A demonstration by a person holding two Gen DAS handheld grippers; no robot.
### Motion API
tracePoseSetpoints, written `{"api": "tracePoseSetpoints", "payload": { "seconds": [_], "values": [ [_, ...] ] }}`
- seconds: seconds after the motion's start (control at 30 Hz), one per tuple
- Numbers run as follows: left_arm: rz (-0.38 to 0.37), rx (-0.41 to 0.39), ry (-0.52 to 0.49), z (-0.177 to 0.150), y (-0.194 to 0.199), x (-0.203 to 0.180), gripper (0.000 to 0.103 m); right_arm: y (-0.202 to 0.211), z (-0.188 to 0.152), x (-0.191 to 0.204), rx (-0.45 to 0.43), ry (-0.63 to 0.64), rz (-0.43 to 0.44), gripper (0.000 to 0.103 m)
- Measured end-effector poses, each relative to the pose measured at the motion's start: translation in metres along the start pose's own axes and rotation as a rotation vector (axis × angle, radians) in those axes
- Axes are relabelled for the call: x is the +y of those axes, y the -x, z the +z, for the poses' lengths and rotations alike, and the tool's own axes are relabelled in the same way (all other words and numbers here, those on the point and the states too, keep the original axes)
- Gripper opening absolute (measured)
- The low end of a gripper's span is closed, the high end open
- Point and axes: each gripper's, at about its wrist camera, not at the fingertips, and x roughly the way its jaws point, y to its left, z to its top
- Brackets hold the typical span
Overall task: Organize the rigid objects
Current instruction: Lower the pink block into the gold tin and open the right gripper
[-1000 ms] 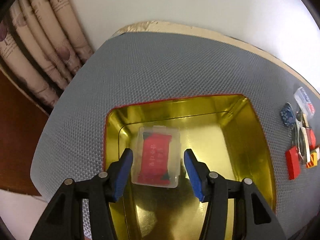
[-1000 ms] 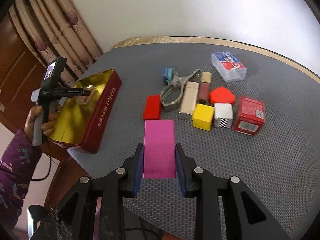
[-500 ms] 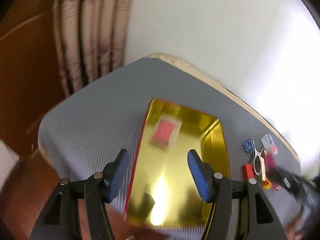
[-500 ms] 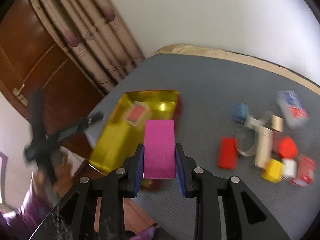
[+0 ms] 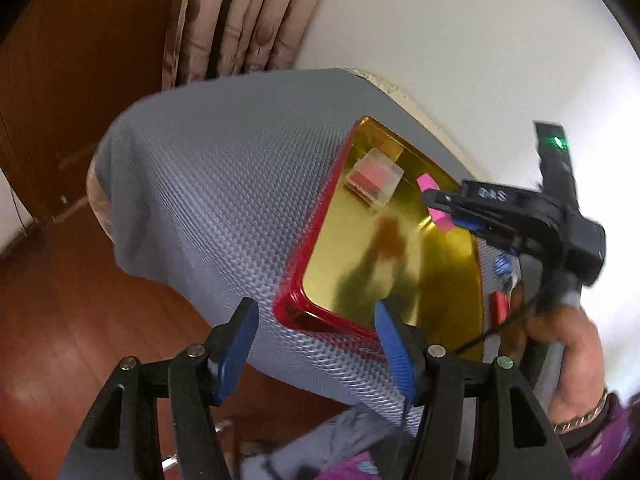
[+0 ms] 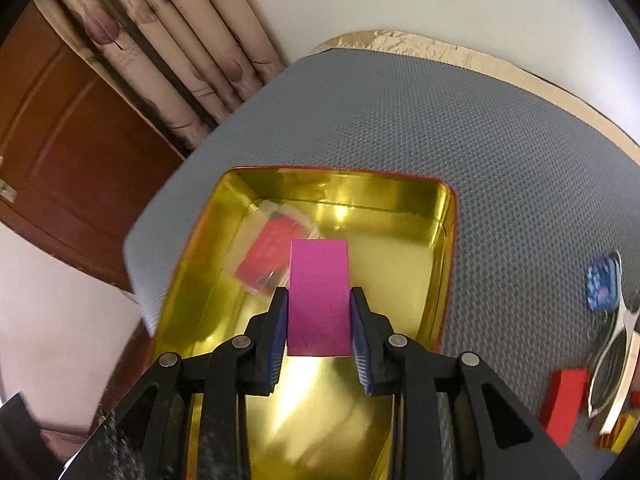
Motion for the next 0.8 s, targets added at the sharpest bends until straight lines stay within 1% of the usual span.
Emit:
{"api": "tracePoseSetpoints", "payload": {
  "seconds": [0.07,0.17,0.27,0.4,0.43,0.5,0.53,0.6,0.63,0.67,0.7,0.73,0.8],
  "values": [
    [0.059,-0.064,-0.048,-0.002,0.009,-0.006,0.062,-0.006,0.002,0.001,-0.002,0.001,-0.01,0.028],
    [0.115,-0.135,-0.088,-0.002,0.02,-0.013,0.062,-0.013,0.003,0.003,-0.01,0.016,-0.046,0.028],
    [0.13,-0.173,-0.126,-0.003,0.028,-0.02,0.062,-0.017,0.007,0.006,-0.017,0.031,-0.078,0.028],
    [0.124,-0.174,-0.134,-0.004,0.029,-0.022,0.062,-0.02,0.015,0.005,-0.026,0.014,-0.072,0.031],
    [0.12,-0.174,-0.14,-0.004,0.029,-0.022,0.062,-0.017,0.015,0.002,-0.033,0.0,-0.052,0.031],
    [0.103,-0.162,-0.161,0.0,0.024,-0.024,0.062,-0.006,0.013,-0.002,-0.07,-0.026,-0.02,0.031],
    [0.096,-0.151,-0.174,0.0,0.022,-0.026,0.062,0.004,0.009,-0.005,-0.104,-0.037,0.001,0.031],
    [0.069,-0.137,-0.2,-0.002,0.02,-0.031,0.062,0.033,-0.008,-0.012,-0.194,-0.048,0.04,0.033],
    [0.044,-0.133,-0.221,-0.004,0.021,-0.035,0.062,0.05,-0.021,-0.017,-0.243,-0.048,0.049,0.034],
    [0.03,-0.134,-0.239,-0.005,0.022,-0.038,0.062,0.067,-0.037,-0.023,-0.288,-0.044,0.033,0.041],
    [0.009,-0.136,-0.267,-0.008,0.025,-0.043,0.062,0.085,-0.056,-0.029,-0.329,-0.037,0.003,0.05],
    [-0.007,-0.136,-0.286,-0.01,0.026,-0.047,0.062,0.108,-0.082,-0.041,-0.385,-0.032,-0.053,0.055],
    [-0.044,-0.132,-0.357,-0.018,0.028,-0.061,0.062,0.138,-0.119,-0.061,-0.459,-0.035,-0.174,0.075]
  ]
}}
